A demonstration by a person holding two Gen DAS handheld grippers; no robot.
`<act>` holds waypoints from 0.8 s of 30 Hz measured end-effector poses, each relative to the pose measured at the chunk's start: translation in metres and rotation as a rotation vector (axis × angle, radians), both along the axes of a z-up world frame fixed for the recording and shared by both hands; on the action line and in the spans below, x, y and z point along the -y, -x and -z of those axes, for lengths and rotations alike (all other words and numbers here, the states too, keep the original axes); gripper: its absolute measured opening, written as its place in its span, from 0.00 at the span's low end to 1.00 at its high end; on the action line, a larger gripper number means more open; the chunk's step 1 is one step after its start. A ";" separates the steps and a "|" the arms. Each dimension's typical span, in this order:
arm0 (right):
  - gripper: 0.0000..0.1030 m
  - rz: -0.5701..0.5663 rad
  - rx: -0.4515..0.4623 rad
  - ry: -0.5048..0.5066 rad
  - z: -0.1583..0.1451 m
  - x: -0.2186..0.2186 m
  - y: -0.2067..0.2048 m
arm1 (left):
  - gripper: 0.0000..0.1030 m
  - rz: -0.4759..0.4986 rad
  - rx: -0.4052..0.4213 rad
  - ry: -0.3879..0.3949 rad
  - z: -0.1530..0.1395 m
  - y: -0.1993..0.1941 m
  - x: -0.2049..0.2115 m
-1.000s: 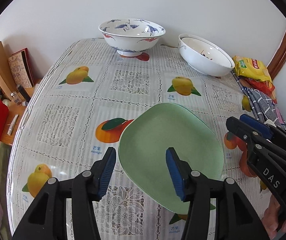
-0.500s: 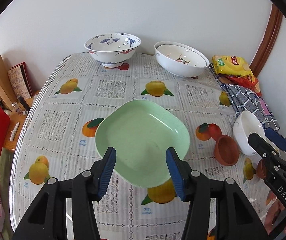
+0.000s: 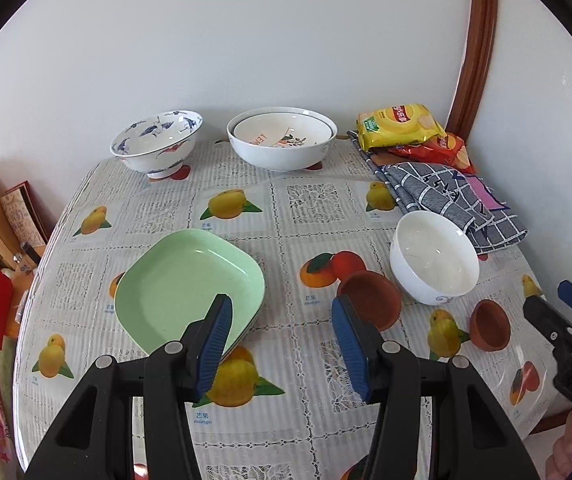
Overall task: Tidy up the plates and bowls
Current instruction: 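Open the right gripper and move it toward the brown bowls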
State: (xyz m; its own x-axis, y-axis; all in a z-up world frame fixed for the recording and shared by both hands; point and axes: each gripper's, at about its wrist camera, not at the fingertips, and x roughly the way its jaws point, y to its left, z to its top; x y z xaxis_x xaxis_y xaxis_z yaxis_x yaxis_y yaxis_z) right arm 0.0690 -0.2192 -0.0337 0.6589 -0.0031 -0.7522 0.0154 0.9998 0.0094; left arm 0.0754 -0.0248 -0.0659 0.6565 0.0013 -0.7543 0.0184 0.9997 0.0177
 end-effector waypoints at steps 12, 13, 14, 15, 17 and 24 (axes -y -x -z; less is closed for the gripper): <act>0.78 0.074 -0.018 -0.015 0.028 0.057 0.012 | 0.48 0.036 -0.117 0.010 0.031 -0.017 0.036; 0.78 0.082 -0.020 -0.012 0.031 0.060 0.011 | 0.48 0.037 -0.123 0.003 0.034 -0.019 0.037; 0.78 0.078 -0.020 -0.021 0.034 0.063 0.011 | 0.48 0.037 -0.128 -0.008 0.037 -0.021 0.039; 0.78 0.070 -0.018 -0.031 0.036 0.066 0.010 | 0.48 0.037 -0.135 -0.017 0.040 -0.024 0.040; 0.78 0.068 -0.018 -0.028 0.041 0.070 0.008 | 0.48 0.033 -0.141 -0.010 0.046 -0.029 0.041; 0.77 0.094 -0.083 -0.054 0.068 0.087 -0.006 | 0.48 0.014 -0.170 -0.007 0.062 -0.048 0.046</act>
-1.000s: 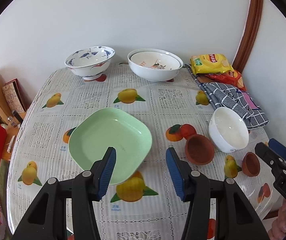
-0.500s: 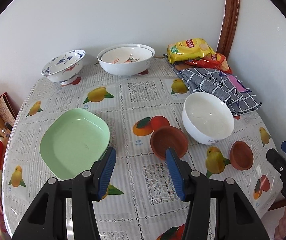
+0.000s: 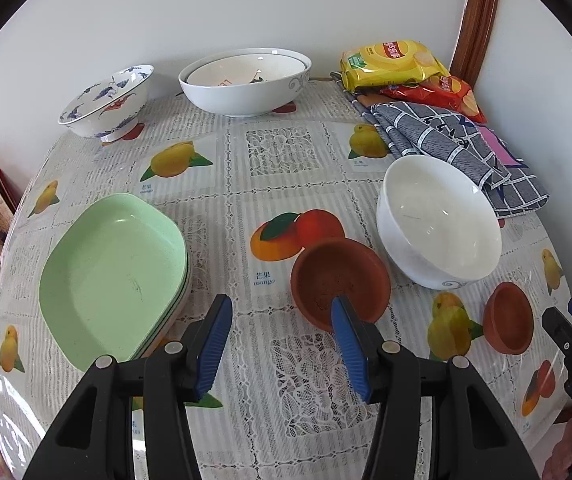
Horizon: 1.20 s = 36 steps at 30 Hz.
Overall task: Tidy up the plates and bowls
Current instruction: 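Open the right gripper and move it toward the brown bowls, then close the right gripper on the rim of a brown bowl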
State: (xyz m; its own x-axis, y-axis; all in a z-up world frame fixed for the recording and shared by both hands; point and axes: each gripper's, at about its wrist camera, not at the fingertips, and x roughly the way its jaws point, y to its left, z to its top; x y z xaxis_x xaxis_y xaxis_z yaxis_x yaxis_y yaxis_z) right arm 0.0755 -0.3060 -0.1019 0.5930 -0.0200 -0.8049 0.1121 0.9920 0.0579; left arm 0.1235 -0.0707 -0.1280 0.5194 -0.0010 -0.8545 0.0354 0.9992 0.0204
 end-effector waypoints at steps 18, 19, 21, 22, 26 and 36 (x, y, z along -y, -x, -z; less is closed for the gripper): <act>0.54 0.016 -0.110 -0.057 0.053 0.015 -0.025 | 0.48 -0.026 -0.063 0.007 0.040 -0.040 0.006; 0.51 0.014 -0.114 -0.059 0.055 0.015 -0.025 | 0.48 -0.026 -0.065 0.007 0.041 -0.041 0.006; 0.50 0.013 -0.113 -0.046 0.056 0.015 -0.025 | 0.48 -0.027 -0.067 0.001 0.044 -0.043 0.007; 0.50 0.012 -0.112 -0.039 0.055 0.014 -0.025 | 0.48 -0.024 -0.065 -0.002 0.045 -0.043 0.008; 0.50 0.009 -0.118 -0.027 0.056 0.013 -0.027 | 0.48 -0.015 -0.056 -0.013 0.048 -0.043 0.011; 0.50 0.014 -0.112 -0.019 0.058 0.013 -0.026 | 0.48 -0.015 -0.059 0.034 0.049 -0.045 0.007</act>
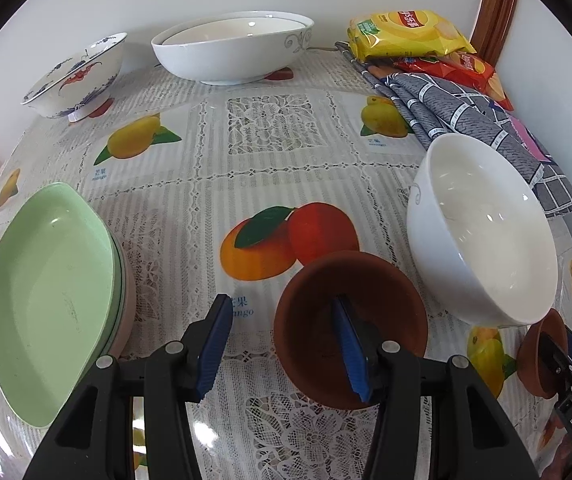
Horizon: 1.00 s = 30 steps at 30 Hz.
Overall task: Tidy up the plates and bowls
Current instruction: 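Close the right gripper on the rim of a brown bowl, then carry the brown bowl with the right gripper while the left gripper holds another brown bowl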
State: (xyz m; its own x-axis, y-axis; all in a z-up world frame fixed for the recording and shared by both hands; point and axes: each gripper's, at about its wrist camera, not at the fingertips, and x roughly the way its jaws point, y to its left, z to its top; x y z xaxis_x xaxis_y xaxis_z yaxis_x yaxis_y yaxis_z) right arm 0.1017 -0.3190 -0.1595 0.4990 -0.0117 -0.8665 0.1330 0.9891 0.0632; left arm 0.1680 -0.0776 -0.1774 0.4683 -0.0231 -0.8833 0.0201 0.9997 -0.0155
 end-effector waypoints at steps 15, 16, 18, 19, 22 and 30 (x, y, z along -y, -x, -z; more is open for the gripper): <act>0.09 0.021 0.024 -0.081 -0.008 0.001 0.002 | 0.11 0.065 0.011 0.069 -0.005 0.011 0.006; 0.09 0.023 0.029 -0.089 -0.010 0.001 0.002 | 0.10 0.066 0.016 0.074 -0.007 0.012 0.005; 0.09 0.022 0.039 -0.090 -0.012 0.000 0.005 | 0.09 0.067 0.028 0.071 -0.010 0.015 0.005; 0.08 0.021 0.043 -0.086 -0.014 -0.001 0.006 | 0.09 0.066 0.033 0.072 -0.012 0.017 0.005; 0.09 0.018 0.059 -0.073 -0.022 -0.004 0.011 | 0.08 0.066 0.045 0.085 -0.018 0.023 0.003; 0.09 0.025 0.107 -0.078 -0.045 -0.009 0.026 | 0.08 0.068 0.070 0.093 -0.036 0.045 -0.004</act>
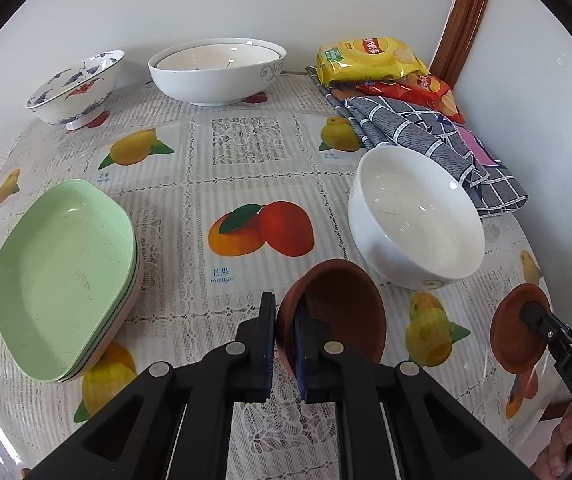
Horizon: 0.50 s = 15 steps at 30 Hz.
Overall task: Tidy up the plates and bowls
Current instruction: 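Carry the brown bowl with the right gripper while the left gripper holds another brown bowl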
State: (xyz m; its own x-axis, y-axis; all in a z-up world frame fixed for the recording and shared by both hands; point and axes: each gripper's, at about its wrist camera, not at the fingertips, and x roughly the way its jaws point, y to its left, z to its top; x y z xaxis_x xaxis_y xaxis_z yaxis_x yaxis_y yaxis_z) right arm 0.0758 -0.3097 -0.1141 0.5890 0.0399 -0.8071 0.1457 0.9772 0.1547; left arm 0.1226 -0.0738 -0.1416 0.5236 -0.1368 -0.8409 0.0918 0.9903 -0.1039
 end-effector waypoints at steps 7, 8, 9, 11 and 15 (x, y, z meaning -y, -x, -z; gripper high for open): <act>0.09 -0.019 0.063 0.018 -0.033 -0.015 0.012 | 0.08 -0.006 0.057 0.014 -0.028 0.025 -0.008; 0.09 -0.022 0.070 0.019 -0.037 -0.018 0.014 | 0.08 -0.009 0.067 0.014 -0.032 0.029 -0.010; 0.09 -0.025 0.078 0.021 -0.042 -0.020 0.016 | 0.08 -0.011 0.076 0.015 -0.037 0.034 -0.011; 0.09 -0.027 0.090 0.024 -0.051 -0.025 0.020 | 0.08 -0.014 0.095 0.017 -0.046 0.043 -0.013; 0.09 -0.041 0.120 0.025 -0.068 -0.035 0.029 | 0.08 -0.021 0.129 0.018 -0.061 0.058 -0.017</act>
